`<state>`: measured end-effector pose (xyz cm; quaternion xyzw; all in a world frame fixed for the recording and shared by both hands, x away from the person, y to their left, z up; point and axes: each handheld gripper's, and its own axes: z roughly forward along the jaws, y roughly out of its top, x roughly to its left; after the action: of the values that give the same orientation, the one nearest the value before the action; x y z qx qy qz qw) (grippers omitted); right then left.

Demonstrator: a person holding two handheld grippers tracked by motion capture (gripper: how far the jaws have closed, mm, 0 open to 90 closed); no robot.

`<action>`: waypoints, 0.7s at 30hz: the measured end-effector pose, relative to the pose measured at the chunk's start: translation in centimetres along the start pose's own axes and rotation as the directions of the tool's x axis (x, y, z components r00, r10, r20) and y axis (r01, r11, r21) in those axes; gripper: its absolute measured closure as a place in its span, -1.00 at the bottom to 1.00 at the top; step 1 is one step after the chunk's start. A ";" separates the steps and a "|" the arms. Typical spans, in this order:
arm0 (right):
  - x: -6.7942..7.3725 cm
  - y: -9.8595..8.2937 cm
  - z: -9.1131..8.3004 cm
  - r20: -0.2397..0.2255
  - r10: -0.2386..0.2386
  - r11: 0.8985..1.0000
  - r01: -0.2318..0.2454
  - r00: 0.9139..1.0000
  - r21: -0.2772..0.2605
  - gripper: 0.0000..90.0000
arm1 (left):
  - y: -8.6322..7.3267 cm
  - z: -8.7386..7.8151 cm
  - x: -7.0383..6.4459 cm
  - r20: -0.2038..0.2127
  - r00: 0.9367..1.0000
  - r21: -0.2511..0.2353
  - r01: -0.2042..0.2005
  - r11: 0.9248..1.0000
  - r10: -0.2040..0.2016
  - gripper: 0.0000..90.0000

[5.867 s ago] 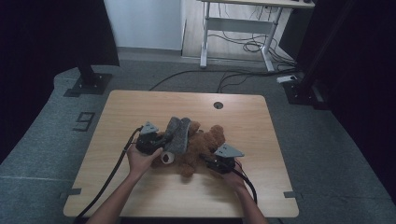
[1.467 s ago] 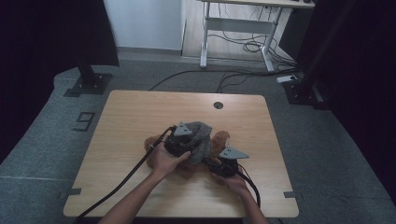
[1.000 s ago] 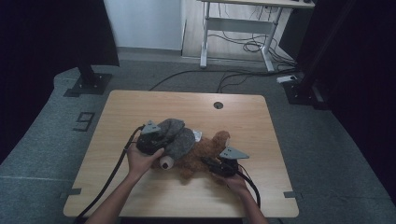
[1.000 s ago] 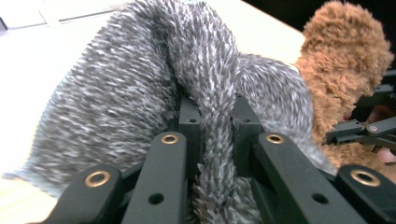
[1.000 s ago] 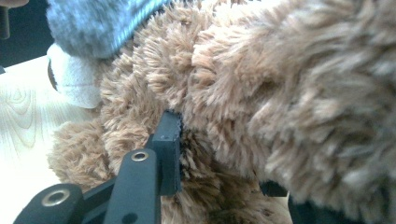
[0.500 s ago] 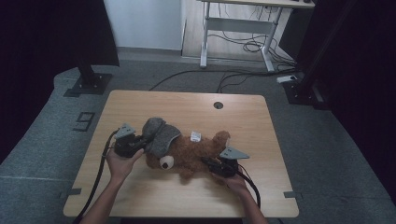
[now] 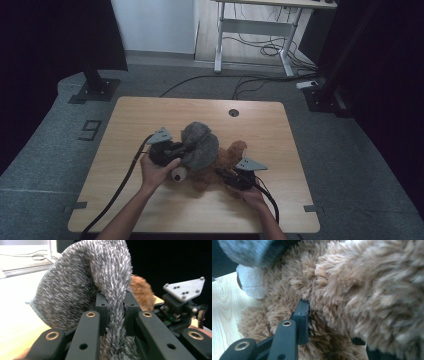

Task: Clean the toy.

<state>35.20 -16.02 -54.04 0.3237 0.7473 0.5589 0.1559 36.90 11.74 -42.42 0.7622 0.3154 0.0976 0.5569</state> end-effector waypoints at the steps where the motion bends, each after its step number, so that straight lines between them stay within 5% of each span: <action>1: 0.0 0.0 0.0 -0.001 0.001 1.000 -0.001 1.000 0.002 0.30 | 0.3 0.7 -0.3 0.007 1.000 0.010 -0.007 1.000 0.007 0.75; 7: 0.0 0.0 0.0 0.000 0.001 1.000 -0.001 1.000 0.001 0.30 | 1.1 4.2 -2.0 0.071 0.997 0.038 0.004 0.999 -0.007 0.75; 10: 0.0 0.0 0.0 0.000 -0.002 1.000 0.002 1.000 0.000 0.30 | 1.0 5.6 -2.8 0.049 0.998 0.081 -0.035 0.996 0.031 0.75; 13: 0.0 0.0 0.0 0.002 -0.003 1.000 0.003 1.000 -0.001 0.30 | 0.1 6.9 -2.8 0.053 0.998 0.133 -0.033 0.991 0.026 0.75; 17: -0.1 0.0 0.0 0.004 -0.003 1.000 0.003 1.000 0.010 0.30 | -1.3 8.1 -2.9 0.087 0.996 0.190 -0.044 0.981 0.028 0.74; 21: -0.1 -0.1 0.1 0.008 -0.002 1.000 0.002 1.000 0.013 0.30 | -1.3 7.8 -2.9 0.065 0.996 0.201 -0.066 0.977 0.054 0.74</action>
<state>35.30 -16.04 -54.16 0.3261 0.7508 0.5524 0.1574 38.05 4.11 -45.79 0.8268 0.2840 0.0588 0.4820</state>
